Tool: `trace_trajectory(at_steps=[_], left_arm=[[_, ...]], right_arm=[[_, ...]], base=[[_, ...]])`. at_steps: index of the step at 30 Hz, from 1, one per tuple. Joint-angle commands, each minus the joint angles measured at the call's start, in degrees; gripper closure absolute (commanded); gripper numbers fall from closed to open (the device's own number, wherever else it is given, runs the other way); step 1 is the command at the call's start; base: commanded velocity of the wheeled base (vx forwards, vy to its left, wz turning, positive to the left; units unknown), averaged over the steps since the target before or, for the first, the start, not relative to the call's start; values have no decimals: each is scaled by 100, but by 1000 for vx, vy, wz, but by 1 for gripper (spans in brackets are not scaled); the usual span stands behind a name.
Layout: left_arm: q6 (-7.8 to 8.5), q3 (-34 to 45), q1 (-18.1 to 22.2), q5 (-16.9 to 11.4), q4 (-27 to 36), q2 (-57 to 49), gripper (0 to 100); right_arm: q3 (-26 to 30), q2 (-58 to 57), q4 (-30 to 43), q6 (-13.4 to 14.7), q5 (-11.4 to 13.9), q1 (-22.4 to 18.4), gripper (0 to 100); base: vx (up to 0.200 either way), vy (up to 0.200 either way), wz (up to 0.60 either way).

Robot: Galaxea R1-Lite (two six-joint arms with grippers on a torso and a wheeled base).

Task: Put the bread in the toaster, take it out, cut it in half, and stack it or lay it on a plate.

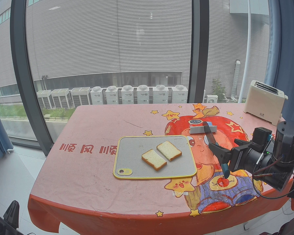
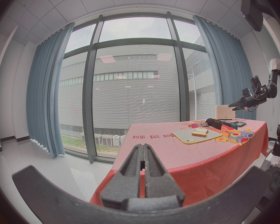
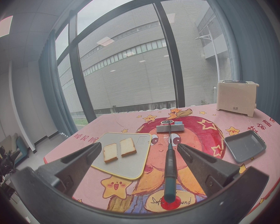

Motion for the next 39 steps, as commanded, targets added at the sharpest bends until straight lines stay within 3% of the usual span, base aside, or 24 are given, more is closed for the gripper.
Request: trace_trajectory(at_steps=[1, 4, 9, 22, 27, 39], left_arm=[[2, 101, 3, 1, -1, -93, 100], [2, 101, -6, 1, -1, -93, 100], [2, 101, 3, 1, -1, -93, 100], [2, 101, 3, 1, -1, -93, 100], [2, 101, 3, 1, -1, -93, 100], [2, 101, 3, 1, -1, -93, 100]], right_arm=[[77, -159, -3, -34, -2, 50, 0], [77, -212, -3, -104, 16, 41, 0], [60, -230, -12, -157, 297, 41, 0], [-230, 96, 6, -315, 438, 226, 0], [-450, 430, 6, -684, 605, -20, 0], [-1338, 1502, 15, -1071, 684, -222, 0]], base=[[0, 0, 0], [0, 0, 0], [0, 0, 0], [0, 0, 0], [0, 0, 0], [0, 0, 0]])
